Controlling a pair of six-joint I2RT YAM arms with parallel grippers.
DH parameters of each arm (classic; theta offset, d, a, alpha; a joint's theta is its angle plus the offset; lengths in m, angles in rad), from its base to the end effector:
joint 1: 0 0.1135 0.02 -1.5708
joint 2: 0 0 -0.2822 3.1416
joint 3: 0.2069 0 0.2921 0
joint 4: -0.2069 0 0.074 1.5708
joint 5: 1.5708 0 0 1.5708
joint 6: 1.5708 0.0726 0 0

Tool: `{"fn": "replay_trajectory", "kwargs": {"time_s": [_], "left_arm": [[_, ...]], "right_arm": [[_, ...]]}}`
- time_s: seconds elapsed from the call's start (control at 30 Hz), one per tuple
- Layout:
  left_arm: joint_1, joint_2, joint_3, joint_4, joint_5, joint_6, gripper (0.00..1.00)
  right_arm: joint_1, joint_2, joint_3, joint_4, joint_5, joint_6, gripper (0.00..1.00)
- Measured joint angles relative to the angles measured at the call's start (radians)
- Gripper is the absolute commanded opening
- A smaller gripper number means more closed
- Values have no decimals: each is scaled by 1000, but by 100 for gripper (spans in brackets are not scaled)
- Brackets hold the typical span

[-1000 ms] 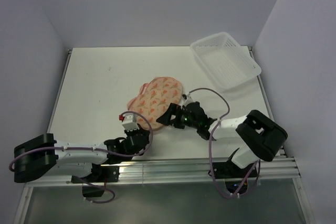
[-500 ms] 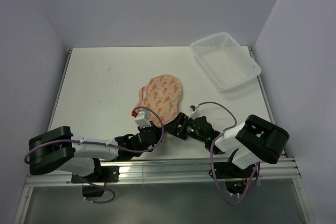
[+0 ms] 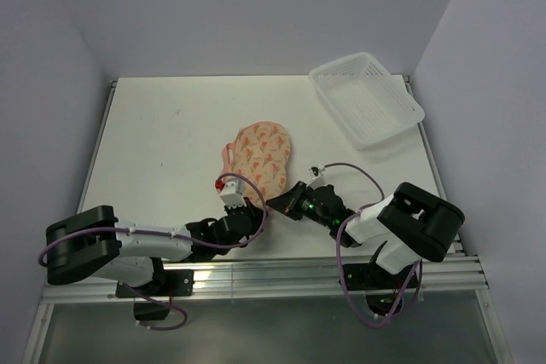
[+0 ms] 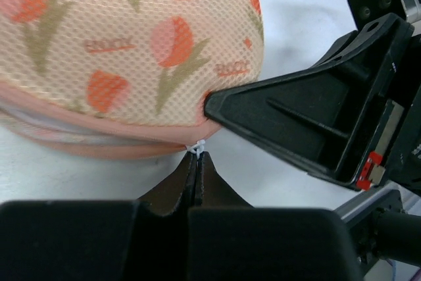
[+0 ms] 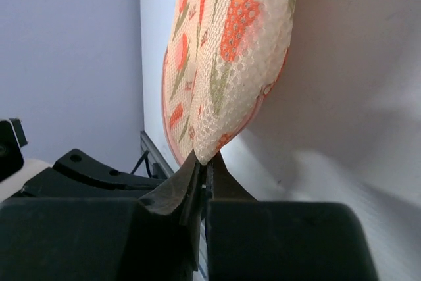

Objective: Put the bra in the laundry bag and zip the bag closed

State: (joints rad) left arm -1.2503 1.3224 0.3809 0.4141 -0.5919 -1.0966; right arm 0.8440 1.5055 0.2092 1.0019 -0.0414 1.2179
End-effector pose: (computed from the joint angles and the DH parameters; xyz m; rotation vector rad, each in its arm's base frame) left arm 0.1277 -0.2562 0.1237 -0.2039 2.1027 -0.8574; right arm 0.1819 0.2090 0.0937 0.3655 2.1090 1.3845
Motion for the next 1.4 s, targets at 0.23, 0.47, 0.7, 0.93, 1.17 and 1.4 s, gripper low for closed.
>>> {"fn": "replay_trajectory", "kwargs": {"time_s": [0.23, 0.47, 0.7, 0.93, 1.17, 1.4], "left_arm": [[2, -61, -29, -70, -54, 12, 0], [1, -160, -74, -190, -91, 2, 0], [0, -122, -14, -196, -60, 75, 56], [58, -51, 225, -183, 56, 195, 74], [325, -376, 157, -277, 99, 158, 55], [477, -624, -138, -485, 126, -18, 35]], "right_arm": [[-117, -2, -12, 2, -86, -8, 0], [-257, -17, -26, -32, -200, -56, 0], [-295, 3, 34, -98, -243, -111, 74], [-302, -74, 32, -201, -224, -167, 82], [-195, -259, 31, -370, -142, -252, 83], [-55, -323, 114, -639, -39, -386, 41]]}}
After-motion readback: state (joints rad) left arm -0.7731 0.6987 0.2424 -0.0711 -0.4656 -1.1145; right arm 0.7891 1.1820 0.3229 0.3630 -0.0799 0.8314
